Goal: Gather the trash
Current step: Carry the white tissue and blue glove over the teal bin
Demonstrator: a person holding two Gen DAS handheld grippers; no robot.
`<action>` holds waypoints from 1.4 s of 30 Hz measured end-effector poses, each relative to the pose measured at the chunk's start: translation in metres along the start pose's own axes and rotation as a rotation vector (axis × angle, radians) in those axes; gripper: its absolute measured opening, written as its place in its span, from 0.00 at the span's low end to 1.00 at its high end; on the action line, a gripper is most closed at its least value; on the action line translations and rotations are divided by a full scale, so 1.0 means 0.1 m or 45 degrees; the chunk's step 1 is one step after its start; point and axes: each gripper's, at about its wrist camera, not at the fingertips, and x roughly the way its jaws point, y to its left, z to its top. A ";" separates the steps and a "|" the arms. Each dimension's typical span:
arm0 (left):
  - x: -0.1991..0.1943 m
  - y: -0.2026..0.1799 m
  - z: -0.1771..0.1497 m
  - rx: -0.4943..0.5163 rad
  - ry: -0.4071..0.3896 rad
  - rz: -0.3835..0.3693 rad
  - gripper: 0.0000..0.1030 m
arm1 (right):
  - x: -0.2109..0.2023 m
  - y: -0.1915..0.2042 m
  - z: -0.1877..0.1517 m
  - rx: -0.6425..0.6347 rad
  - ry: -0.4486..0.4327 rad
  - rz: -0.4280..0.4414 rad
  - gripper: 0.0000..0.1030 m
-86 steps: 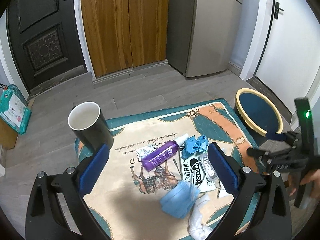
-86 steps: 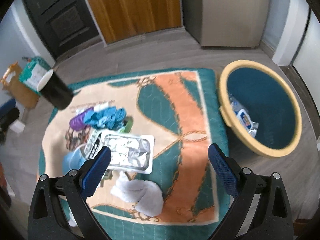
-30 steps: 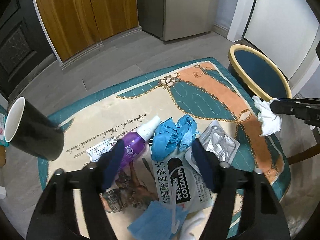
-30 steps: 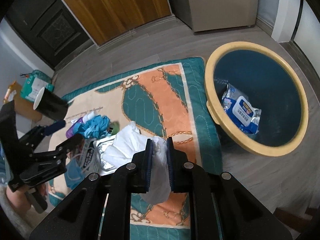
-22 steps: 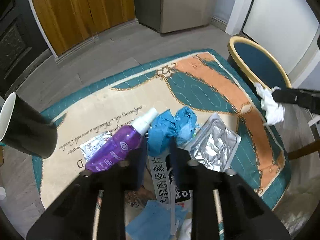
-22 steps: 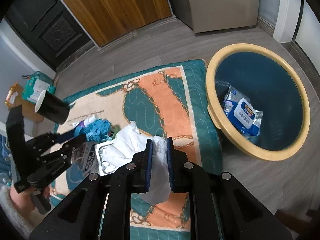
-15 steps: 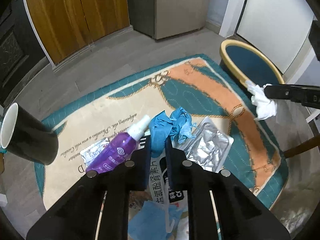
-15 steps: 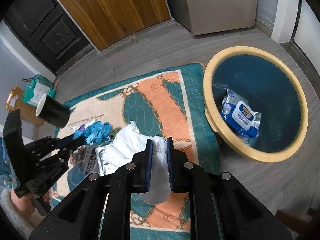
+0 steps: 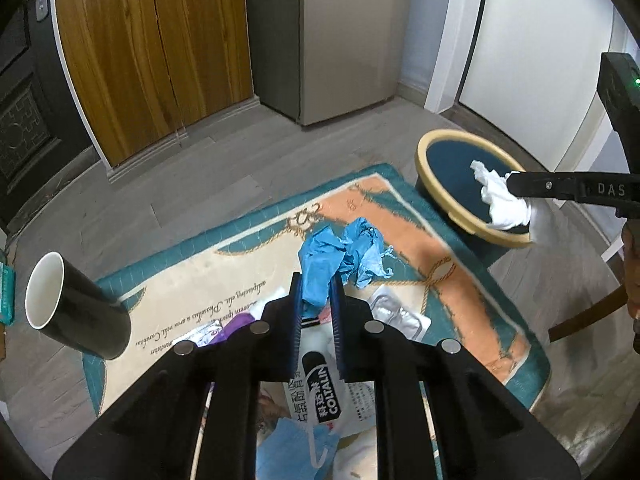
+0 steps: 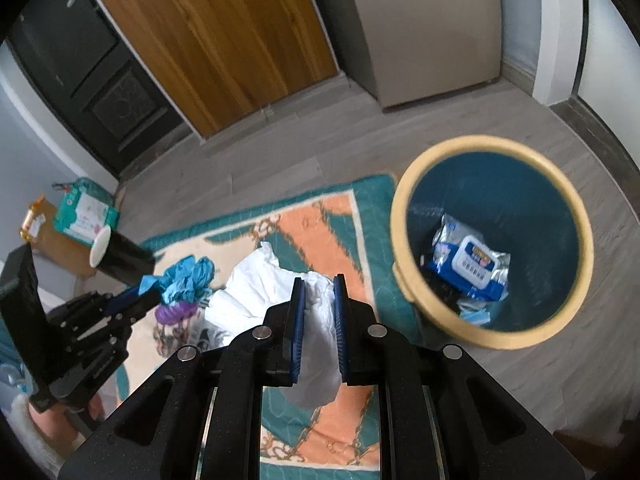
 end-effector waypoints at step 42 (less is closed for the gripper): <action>0.58 -1.95 1.26 0.311 -0.100 -0.295 0.10 | -0.38 -2.27 0.31 0.519 -0.143 -0.264 0.15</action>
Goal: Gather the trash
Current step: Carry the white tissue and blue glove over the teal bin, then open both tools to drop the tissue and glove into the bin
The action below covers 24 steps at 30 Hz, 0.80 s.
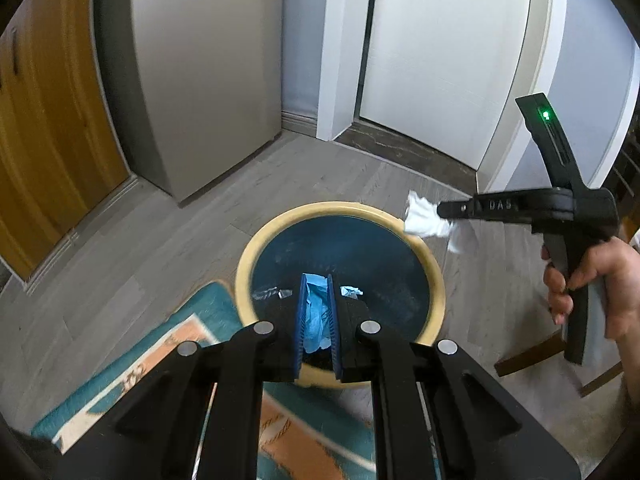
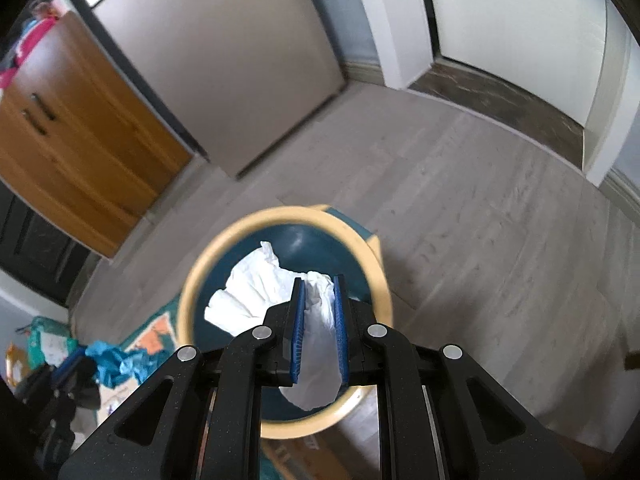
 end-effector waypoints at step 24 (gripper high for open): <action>0.54 0.21 0.02 -0.057 0.103 0.128 0.25 | 0.26 0.35 -0.07 -0.059 0.032 0.037 0.51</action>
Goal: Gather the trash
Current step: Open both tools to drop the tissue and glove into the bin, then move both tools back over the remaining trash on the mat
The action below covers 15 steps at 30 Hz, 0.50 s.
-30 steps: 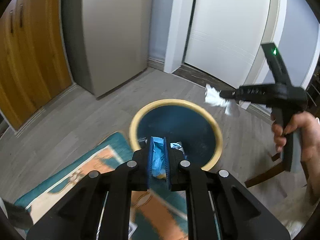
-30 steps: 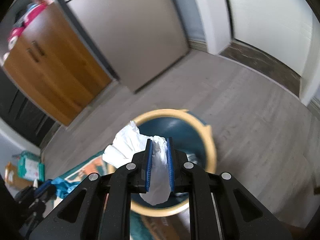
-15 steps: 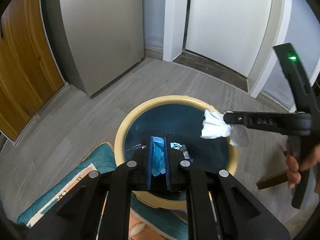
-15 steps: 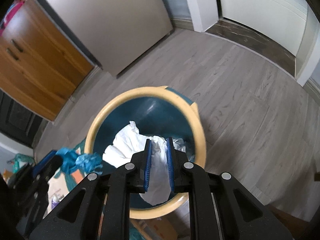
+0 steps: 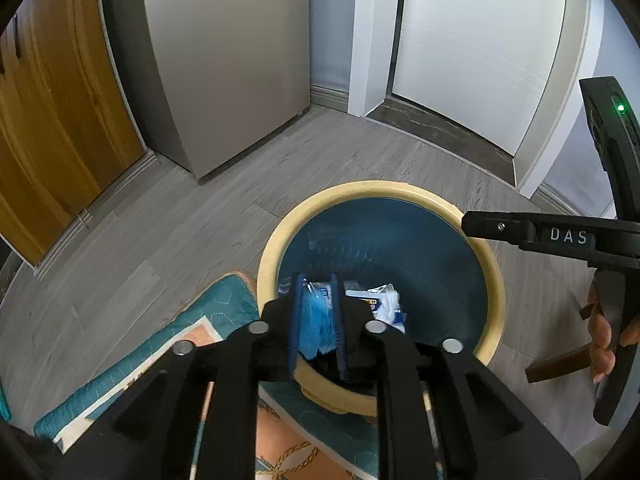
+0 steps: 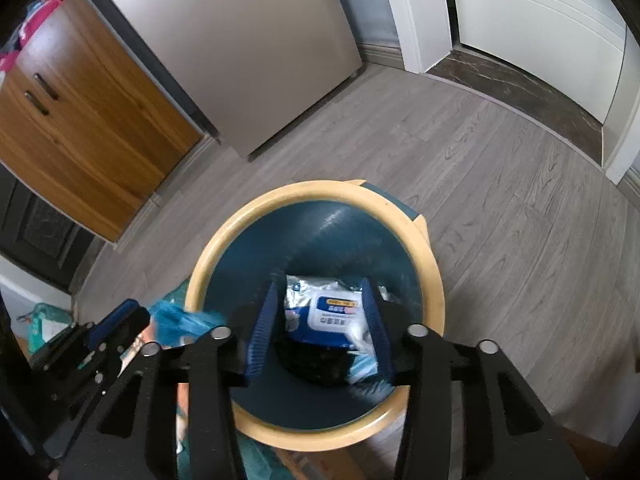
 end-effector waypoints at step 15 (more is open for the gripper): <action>-0.73 0.34 -0.22 -0.060 -0.079 0.169 0.85 | -0.46 0.41 -0.03 -0.037 -0.125 0.124 0.94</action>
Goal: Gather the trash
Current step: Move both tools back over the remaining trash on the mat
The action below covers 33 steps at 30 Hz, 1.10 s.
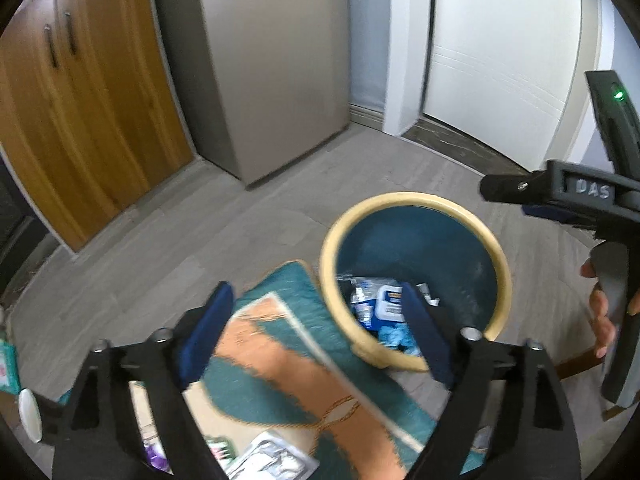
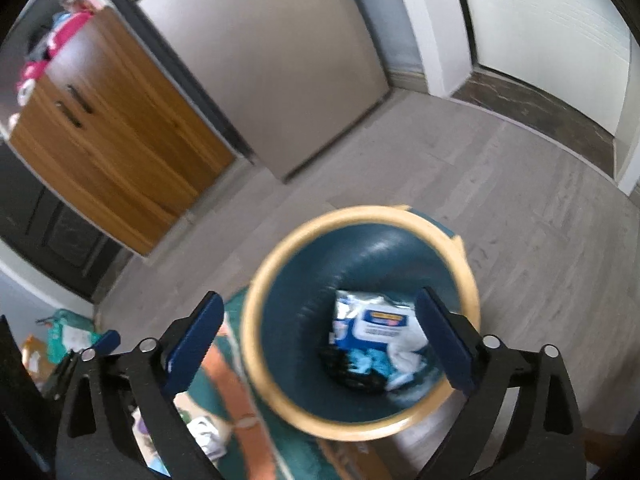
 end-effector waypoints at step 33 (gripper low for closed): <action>-1.61 1.69 -1.51 -0.388 -0.022 0.286 0.94 | -0.11 1.68 -1.23 -0.512 0.145 -0.006 0.95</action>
